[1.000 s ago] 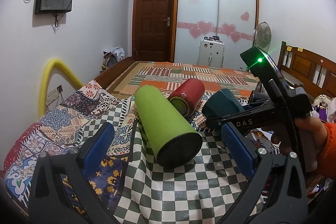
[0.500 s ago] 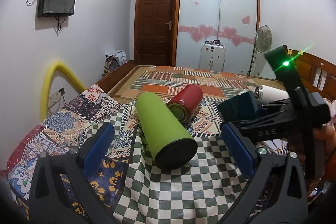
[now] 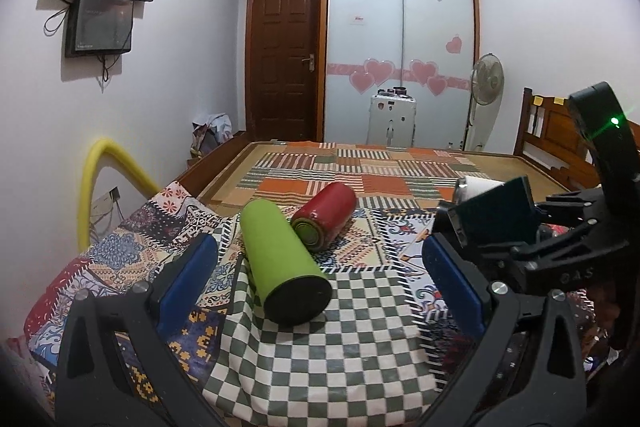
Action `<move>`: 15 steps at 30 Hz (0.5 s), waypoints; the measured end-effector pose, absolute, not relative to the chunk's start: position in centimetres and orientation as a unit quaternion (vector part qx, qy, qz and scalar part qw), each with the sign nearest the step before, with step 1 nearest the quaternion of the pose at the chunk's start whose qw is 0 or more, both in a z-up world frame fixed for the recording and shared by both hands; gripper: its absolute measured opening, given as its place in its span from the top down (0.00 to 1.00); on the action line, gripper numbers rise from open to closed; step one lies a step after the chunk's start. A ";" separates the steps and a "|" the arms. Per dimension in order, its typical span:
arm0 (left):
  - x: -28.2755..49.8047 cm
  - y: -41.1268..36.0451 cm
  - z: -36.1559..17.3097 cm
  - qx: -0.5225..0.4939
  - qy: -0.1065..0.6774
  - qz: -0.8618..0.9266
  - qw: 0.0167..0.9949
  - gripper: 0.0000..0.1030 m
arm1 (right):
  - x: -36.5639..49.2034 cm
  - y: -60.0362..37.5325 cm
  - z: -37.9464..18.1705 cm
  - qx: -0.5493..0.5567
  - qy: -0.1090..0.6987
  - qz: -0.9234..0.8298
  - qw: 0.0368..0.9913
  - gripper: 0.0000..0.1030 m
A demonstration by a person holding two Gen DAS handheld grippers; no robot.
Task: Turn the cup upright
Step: 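Lift the dark green cup with the right gripper and rotate it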
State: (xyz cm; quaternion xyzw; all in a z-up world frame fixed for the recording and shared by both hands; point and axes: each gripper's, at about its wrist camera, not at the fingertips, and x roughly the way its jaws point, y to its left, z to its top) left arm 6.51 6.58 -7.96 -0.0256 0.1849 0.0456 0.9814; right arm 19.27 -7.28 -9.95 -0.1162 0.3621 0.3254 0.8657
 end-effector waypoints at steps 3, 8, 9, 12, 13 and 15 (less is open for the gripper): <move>6.0 5.9 -7.7 -0.024 0.186 0.042 0.981 0.00 | 18.4 -7.8 -10.1 -0.117 0.363 0.324 0.866 0.33; 5.6 5.4 -8.0 -0.024 0.197 0.034 0.980 0.00 | 17.1 -8.8 -11.4 -0.112 0.376 0.321 0.862 0.33; 5.6 5.3 -8.1 -0.024 0.201 0.032 0.979 0.00 | 17.1 -8.9 -11.8 -0.110 0.381 0.321 0.860 0.33; 5.6 4.9 -8.6 -0.025 0.212 0.025 0.977 0.00 | 16.8 -9.2 -13.1 -0.103 0.396 0.321 0.854 0.33; 5.6 4.7 -8.9 -0.025 0.216 0.021 0.976 0.00 | 16.6 -9.3 -13.5 -0.102 0.401 0.320 0.852 0.33; 5.6 4.5 -9.3 -0.024 0.221 0.014 0.975 0.00 | 16.7 -9.3 -14.4 -0.100 0.410 0.320 0.848 0.33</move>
